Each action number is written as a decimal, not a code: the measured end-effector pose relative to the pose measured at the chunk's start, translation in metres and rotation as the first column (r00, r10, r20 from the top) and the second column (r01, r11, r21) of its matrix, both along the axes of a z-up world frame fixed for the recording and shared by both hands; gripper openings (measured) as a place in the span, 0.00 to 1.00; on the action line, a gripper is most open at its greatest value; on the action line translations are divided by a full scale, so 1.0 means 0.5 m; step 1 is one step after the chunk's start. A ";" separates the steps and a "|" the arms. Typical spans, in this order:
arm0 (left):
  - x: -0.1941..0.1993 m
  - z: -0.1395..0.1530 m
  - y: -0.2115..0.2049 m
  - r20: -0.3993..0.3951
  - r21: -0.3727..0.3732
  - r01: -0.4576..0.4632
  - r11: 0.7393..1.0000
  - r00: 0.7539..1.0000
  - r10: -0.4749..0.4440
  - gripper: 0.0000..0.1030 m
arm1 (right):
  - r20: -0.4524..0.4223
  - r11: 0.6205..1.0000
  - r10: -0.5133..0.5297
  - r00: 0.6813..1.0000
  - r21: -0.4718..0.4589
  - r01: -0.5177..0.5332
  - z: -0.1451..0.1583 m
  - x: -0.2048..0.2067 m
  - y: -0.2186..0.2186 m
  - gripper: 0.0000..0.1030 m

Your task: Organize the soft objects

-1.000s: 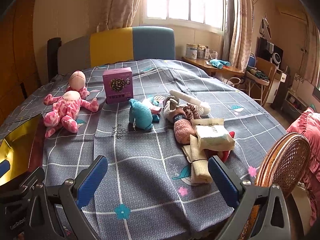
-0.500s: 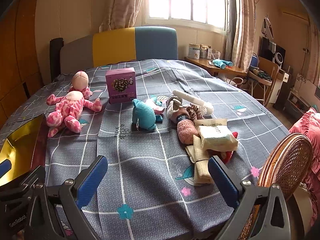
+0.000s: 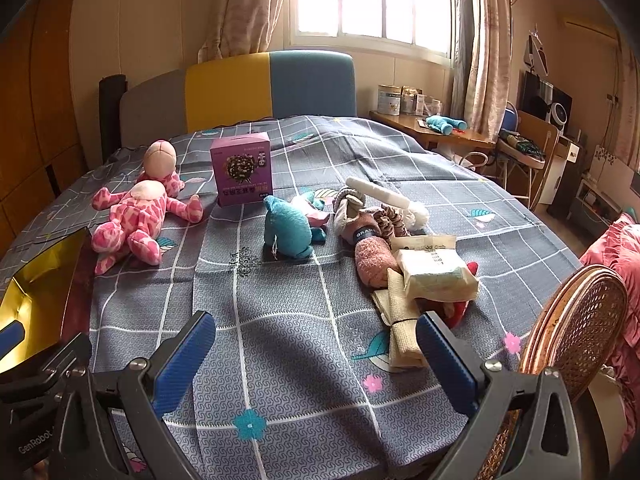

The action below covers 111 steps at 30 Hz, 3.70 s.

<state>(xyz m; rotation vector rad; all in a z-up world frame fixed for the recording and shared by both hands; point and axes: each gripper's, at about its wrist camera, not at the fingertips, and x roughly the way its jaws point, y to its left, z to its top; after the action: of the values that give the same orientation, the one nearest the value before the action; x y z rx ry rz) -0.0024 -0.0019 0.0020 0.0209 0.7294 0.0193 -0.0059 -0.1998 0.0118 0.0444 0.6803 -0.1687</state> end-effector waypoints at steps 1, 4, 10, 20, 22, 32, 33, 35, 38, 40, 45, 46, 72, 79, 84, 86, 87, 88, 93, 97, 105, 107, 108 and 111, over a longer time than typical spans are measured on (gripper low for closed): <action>0.001 0.000 -0.001 -0.001 -0.002 0.004 1.000 1.000 -0.004 1.00 | 0.001 1.000 -0.001 1.000 0.000 0.001 0.000 0.000 0.000 1.00; 0.003 0.001 -0.002 0.000 -0.028 0.031 0.999 1.000 -0.031 1.00 | 0.005 1.000 -0.007 1.000 0.005 0.007 0.003 0.003 -0.011 1.00; 0.018 0.013 -0.024 -0.016 -0.051 0.153 0.987 0.988 -0.154 1.00 | -0.010 0.995 -0.017 1.000 0.096 0.018 0.025 0.015 -0.081 1.00; 0.152 0.046 -0.120 -0.121 -0.149 0.377 0.914 0.910 -0.395 0.98 | -0.034 0.965 -0.138 0.990 0.218 0.142 0.098 -0.021 -0.320 1.00; 0.182 0.037 -0.152 -0.159 -0.206 0.412 0.888 0.881 -0.445 0.94 | -0.039 0.968 -0.155 0.987 0.194 0.159 0.105 -0.033 -0.345 1.00; 0.199 -0.039 -0.386 -0.292 -0.265 0.595 0.759 0.701 -0.651 0.57 | -0.040 0.955 -0.190 0.981 0.226 0.194 0.096 -0.059 -0.421 1.00; 0.198 -0.053 -0.411 -0.310 -0.276 0.600 0.751 0.683 -0.661 0.56 | -0.044 0.954 -0.190 0.981 0.227 0.195 0.093 -0.060 -0.424 1.00; 0.200 -0.073 -0.448 -0.337 -0.300 0.603 0.739 0.658 -0.673 0.55 | -0.055 0.954 -0.186 0.981 0.228 0.194 0.084 -0.061 -0.426 1.00; 0.197 -0.093 -0.503 -0.355 -0.309 0.614 0.726 0.634 -0.687 0.55 | -0.064 0.951 -0.189 0.980 0.238 0.199 0.074 -0.067 -0.437 1.00; 0.203 -0.114 -0.532 -0.375 -0.304 0.607 0.735 0.633 -0.677 0.55 | -0.066 0.948 -0.191 0.979 0.247 0.201 0.069 -0.068 -0.444 1.00; 0.211 -0.165 -0.556 -0.402 -0.283 0.600 0.748 0.634 -0.661 0.42 | -0.075 0.948 -0.165 0.983 0.261 0.180 0.067 -0.055 -0.450 0.97; 0.208 -0.162 -0.546 -0.377 -0.291 0.606 0.740 0.638 -0.671 0.37 | -0.076 0.949 -0.153 0.985 0.266 0.168 0.070 -0.049 -0.449 0.95; 0.159 -0.179 -0.183 -0.268 -0.190 0.493 0.849 0.806 -0.528 0.40 | -0.622 0.997 0.052 0.781 0.076 -0.006 -0.128 0.334 -0.297 0.65; 0.166 -0.190 -0.180 -0.262 -0.229 0.470 0.853 0.814 -0.519 0.40 | -0.487 0.995 0.103 0.867 0.062 -0.084 -0.031 0.260 -0.253 0.59; 0.155 -0.178 -0.155 -0.247 -0.264 0.457 0.849 0.819 -0.518 0.36 | -0.411 0.961 0.271 0.871 0.172 -0.218 -0.010 0.212 -0.160 0.60; 0.148 -0.164 -0.143 -0.228 -0.266 0.454 0.850 0.828 -0.513 0.36 | -0.414 0.949 0.311 0.856 0.187 -0.254 -0.026 0.204 -0.121 0.60; 0.145 -0.157 -0.138 -0.221 -0.267 0.451 0.852 0.832 -0.509 0.36 | -0.421 0.947 0.317 0.850 0.186 -0.261 -0.042 0.211 -0.103 0.60; 0.139 -0.148 -0.126 -0.210 -0.268 0.444 0.855 0.839 -0.502 0.36 | -0.428 0.946 0.321 0.845 0.188 -0.264 -0.053 0.211 -0.089 0.60; 0.126 -0.112 -0.086 -0.171 -0.264 0.413 0.871 0.869 -0.464 0.36 | -0.459 0.943 0.332 0.824 0.167 -0.286 -0.116 0.220 -0.035 0.60; 0.117 -0.095 -0.051 -0.157 -0.286 0.375 0.882 0.889 -0.429 0.36 | -0.520 0.943 0.332 0.787 0.155 -0.295 -0.183 0.224 -0.006 0.61; 0.106 -0.030 0.043 -0.088 -0.326 0.298 0.897 0.935 -0.343 0.36 | -0.522 0.938 0.347 0.780 0.185 -0.293 -0.195 0.233 -0.018 0.62; 0.110 -0.008 0.081 -0.069 -0.339 0.263 0.903 0.951 -0.302 0.36 | -0.524 0.937 0.350 0.777 0.188 -0.296 -0.195 0.235 -0.019 0.62; 0.113 0.001 0.101 -0.062 -0.344 0.243 0.907 0.958 -0.280 0.36 | -0.523 0.936 0.352 0.776 0.187 -0.298 -0.196 0.235 -0.018 0.62; 0.132 0.018 0.171 -0.062 -0.353 0.163 0.921 0.978 -0.197 0.36 | -0.517 0.935 0.355 0.779 0.193 -0.298 -0.197 0.238 -0.025 0.62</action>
<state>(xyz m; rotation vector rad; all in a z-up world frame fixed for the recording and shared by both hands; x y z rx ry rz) 0.0634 0.0836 0.0112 -0.2500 0.8174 -0.2897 0.1131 -0.2122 -0.0868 -0.0287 1.2599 0.2051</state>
